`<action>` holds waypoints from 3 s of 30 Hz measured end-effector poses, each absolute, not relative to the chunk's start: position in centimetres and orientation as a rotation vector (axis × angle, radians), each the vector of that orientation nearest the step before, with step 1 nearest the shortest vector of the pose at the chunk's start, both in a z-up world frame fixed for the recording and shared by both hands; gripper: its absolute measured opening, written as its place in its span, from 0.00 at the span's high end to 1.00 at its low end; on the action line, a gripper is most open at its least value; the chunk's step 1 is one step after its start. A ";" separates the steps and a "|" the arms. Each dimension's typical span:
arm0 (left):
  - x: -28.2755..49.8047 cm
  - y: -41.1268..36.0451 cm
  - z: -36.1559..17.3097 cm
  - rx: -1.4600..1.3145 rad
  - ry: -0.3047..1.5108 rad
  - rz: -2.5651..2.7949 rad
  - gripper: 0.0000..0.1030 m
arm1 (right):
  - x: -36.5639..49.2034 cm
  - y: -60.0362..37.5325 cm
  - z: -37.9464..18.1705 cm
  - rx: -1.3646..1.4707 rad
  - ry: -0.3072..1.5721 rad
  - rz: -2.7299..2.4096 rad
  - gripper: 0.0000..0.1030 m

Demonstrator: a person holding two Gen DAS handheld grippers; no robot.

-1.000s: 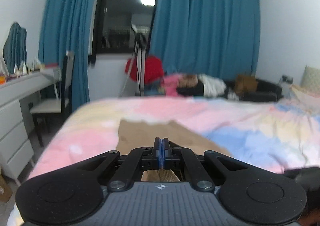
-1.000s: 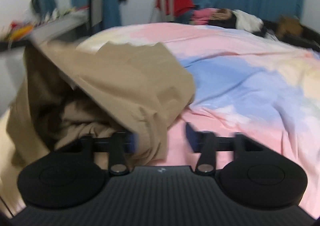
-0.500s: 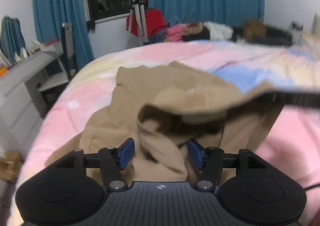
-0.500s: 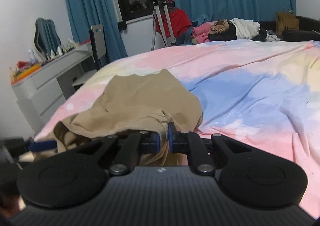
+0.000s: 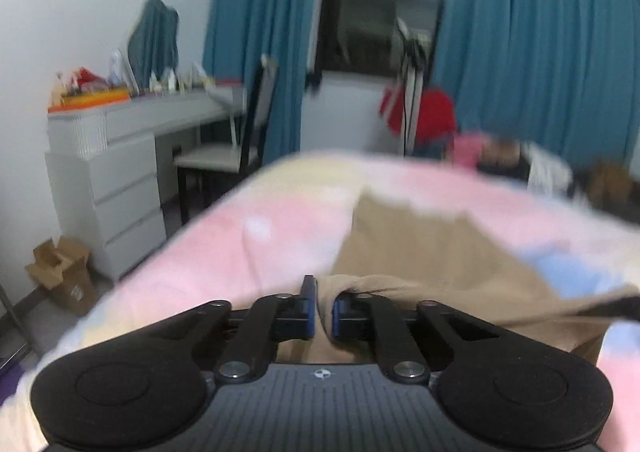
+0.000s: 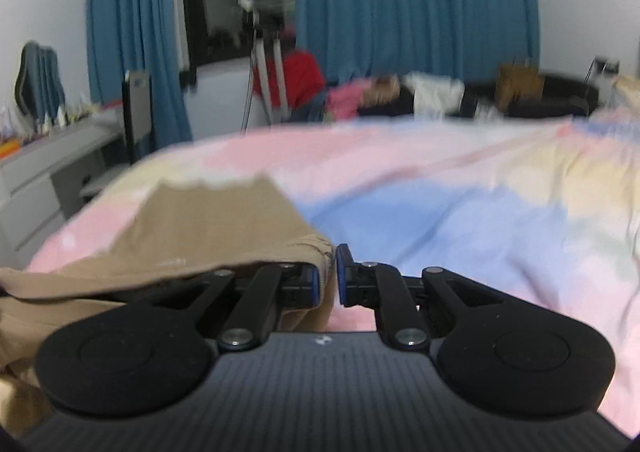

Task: Fold clothes
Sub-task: 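Grasp the garment edge with the right gripper while the left gripper pinches the hem, then lift the tan T-shirt by its hem with both grippers and shake it, then lay the T-shirt flat on the bed and open both grippers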

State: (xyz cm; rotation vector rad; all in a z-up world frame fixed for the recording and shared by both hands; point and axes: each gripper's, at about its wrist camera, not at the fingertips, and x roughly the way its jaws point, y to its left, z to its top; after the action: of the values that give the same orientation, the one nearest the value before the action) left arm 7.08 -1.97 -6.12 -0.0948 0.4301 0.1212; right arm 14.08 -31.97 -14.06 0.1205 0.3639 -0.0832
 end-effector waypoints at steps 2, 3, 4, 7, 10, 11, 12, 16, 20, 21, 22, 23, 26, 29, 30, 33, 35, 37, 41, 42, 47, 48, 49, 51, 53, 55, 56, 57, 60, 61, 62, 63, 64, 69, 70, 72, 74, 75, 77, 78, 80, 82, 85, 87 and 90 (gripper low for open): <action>6.4 -2.2 -3.1 -0.092 0.314 0.121 0.95 | 13.9 -31.3 -11.5 0.092 0.280 -0.104 0.89; 6.0 -2.3 -1.2 -0.081 0.242 0.127 0.95 | 13.9 -31.0 -10.3 0.079 0.244 -0.110 0.89; 5.7 -2.2 0.6 -0.099 0.203 0.121 0.95 | 14.0 -30.9 -8.5 0.087 0.216 -0.109 0.89; 5.3 -1.7 6.3 -0.151 0.102 0.098 0.95 | 14.1 -30.8 -2.7 0.113 0.125 -0.105 0.89; 4.9 -1.5 12.6 -0.169 -0.009 0.081 0.95 | 13.2 -30.8 4.0 0.100 -0.003 -0.097 0.89; 4.6 -1.7 14.7 -0.161 -0.043 0.074 0.95 | 12.8 -30.9 6.2 0.095 -0.041 -0.096 0.89; 4.4 -1.8 16.8 -0.153 -0.077 0.066 0.96 | 12.3 -31.0 8.4 0.090 -0.078 -0.095 0.89; 3.5 -2.2 25.3 -0.157 -0.163 0.029 0.96 | 9.8 -31.8 16.7 0.103 -0.195 -0.069 0.89; 0.7 -2.9 33.1 -0.135 -0.277 -0.002 0.96 | 6.1 -32.7 24.4 0.099 -0.312 -0.050 0.89; -0.1 -3.1 34.8 -0.130 -0.299 -0.010 0.96 | 5.1 -32.9 25.9 0.089 -0.340 -0.047 0.89; -1.0 -3.3 36.5 -0.123 -0.322 -0.018 0.95 | 4.1 -33.3 27.4 0.086 -0.362 -0.040 0.89; -1.8 -3.6 37.9 -0.114 -0.337 -0.024 0.95 | 3.2 -33.6 28.8 0.083 -0.384 -0.033 0.89; -4.0 -4.4 41.9 -0.098 -0.381 -0.052 0.95 | 0.9 -34.5 32.7 0.086 -0.433 -0.014 0.89; -5.1 -4.8 44.3 -0.104 -0.366 -0.082 0.95 | 0.1 -35.2 35.1 0.091 -0.432 -0.002 0.89; -4.8 -4.9 44.7 -0.103 -0.356 -0.085 0.95 | 0.4 -35.3 35.6 0.089 -0.419 0.006 0.89; -2.1 -4.8 44.5 -0.084 -0.297 -0.082 0.95 | 2.2 -35.3 35.7 0.055 -0.364 0.005 0.89; 1.2 -4.7 42.8 -0.078 -0.227 -0.089 0.94 | 5.1 -34.9 34.4 0.029 -0.317 -0.011 0.89; 4.9 -4.8 40.3 -0.076 -0.160 -0.087 0.93 | 8.7 -34.7 32.5 0.027 -0.250 -0.019 0.89; 14.6 -4.9 32.9 -0.072 -0.039 -0.064 0.92 | 17.3 -34.1 27.0 0.014 -0.118 -0.053 0.89; 17.6 -4.9 30.8 -0.070 -0.010 -0.057 0.92 | 20.1 -34.0 25.1 0.010 -0.084 -0.062 0.89; 31.9 -4.8 18.3 -0.091 0.107 -0.042 0.85 | 33.3 -33.8 14.2 0.017 0.059 -0.114 0.89; 34.6 -5.0 15.4 -0.095 0.128 -0.042 0.85 | 35.6 -33.9 11.7 0.025 0.083 -0.126 0.89; 37.3 -5.3 12.5 -0.099 0.148 -0.042 0.85 | 38.4 -34.0 8.5 0.031 0.111 -0.139 0.89; 42.8 -5.6 6.1 -0.124 0.202 -0.051 0.85 | 42.7 -34.1 3.2 0.025 0.159 -0.162 0.89; 47.6 -5.6 -0.1 -0.118 0.276 -0.048 0.84 | 47.1 -34.6 -2.4 0.035 0.221 -0.170 0.89; 51.8 -5.9 -6.1 -0.095 0.354 -0.035 0.84 | 51.2 -35.1 -7.5 0.034 0.295 -0.171 0.89; 53.5 -5.9 -8.6 -0.094 0.394 -0.033 0.84 | 52.7 -35.0 -9.5 0.024 0.327 -0.171 0.89; 55.3 -5.9 -11.2 -0.093 0.434 -0.032 0.84 | 54.2 -34.9 -11.4 0.015 0.359 -0.171 0.89; 60.1 -5.7 -17.8 -0.085 0.560 -0.025 0.84 | 57.3 -34.7 -16.7 0.002 0.452 -0.144 0.89; 61.7 -5.6 -19.9 -0.080 0.604 -0.022 0.84 | 58.2 -34.8 -18.0 0.019 0.479 -0.121 0.89; 62.7 -5.5 -21.1 -0.072 0.618 -0.026 0.84 | 59.0 -35.0 -19.3 0.035 0.506 -0.098 0.89; 63.7 -5.3 -22.2 -0.063 0.631 -0.030 0.84 | 59.5 -35.0 -20.1 0.048 0.524 -0.090 0.88; 64.6 -5.2 -23.4 -0.054 0.643 -0.034 0.84 | 59.7 -35.1 -20.6 0.056 0.545 -0.087 0.87; 64.6 -6.0 -23.8 0.094 0.644 -0.031 0.58 | 59.4 -34.5 -20.7 0.011 0.640 -0.047 0.74; 64.4 -6.2 -23.4 0.138 0.648 -0.021 0.34 | 59.2 -34.0 -20.2 -0.036 0.657 -0.023 0.60; 63.6 -6.4 -22.4 0.204 0.651 -0.037 0.08 | 58.8 -33.2 -19.7 -0.077 0.683 0.018 0.37; 62.3 -6.4 -21.0 0.243 0.647 -0.090 0.07 | 57.6 -32.7 -18.2 -0.052 0.693 0.061 0.27; 61.6 -6.3 -20.2 0.263 0.645 -0.116 0.07 | 57.1 -32.5 -17.5 -0.052 0.685 0.068 0.28; 59.8 -6.1 -18.5 0.269 0.642 -0.140 0.07 | 55.7 -32.1 -15.8 -0.052 0.661 0.073 0.27; 58.2 -6.1 -17.4 0.262 0.633 -0.148 0.06 | 54.9 -32.0 -15.0 -0.051 0.645 0.070 0.28; 54.7 -6.3 -14.7 0.246 0.612 -0.158 0.05 | 52.2 -32.0 -13.0 -0.016 0.616 0.083 0.28; 51.4 -5.5 -12.1 0.198 0.582 -0.169 0.04 | 48.6 -32.0 -11.3 0.024 0.575 0.091 0.28; 45.1 -4.5 -7.9 0.114 0.555 -0.181 0.03 | 42.6 -32.1 -9.5 0.062 0.526 0.114 0.28; 40.6 -3.8 -5.5 0.076 0.532 -0.186 0.03 | 38.4 -32.2 -8.9 0.081 0.490 0.114 0.28; 33.1 -1.9 -3.7 0.033 0.500 -0.157 0.03 | 31.4 -32.8 -8.5 0.139 0.440 0.092 0.28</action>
State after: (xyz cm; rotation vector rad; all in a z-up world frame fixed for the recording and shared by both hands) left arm 33.08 -1.94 -3.67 0.0331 0.5005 -0.1574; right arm 31.42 -32.81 -8.52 0.1388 0.4398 0.0921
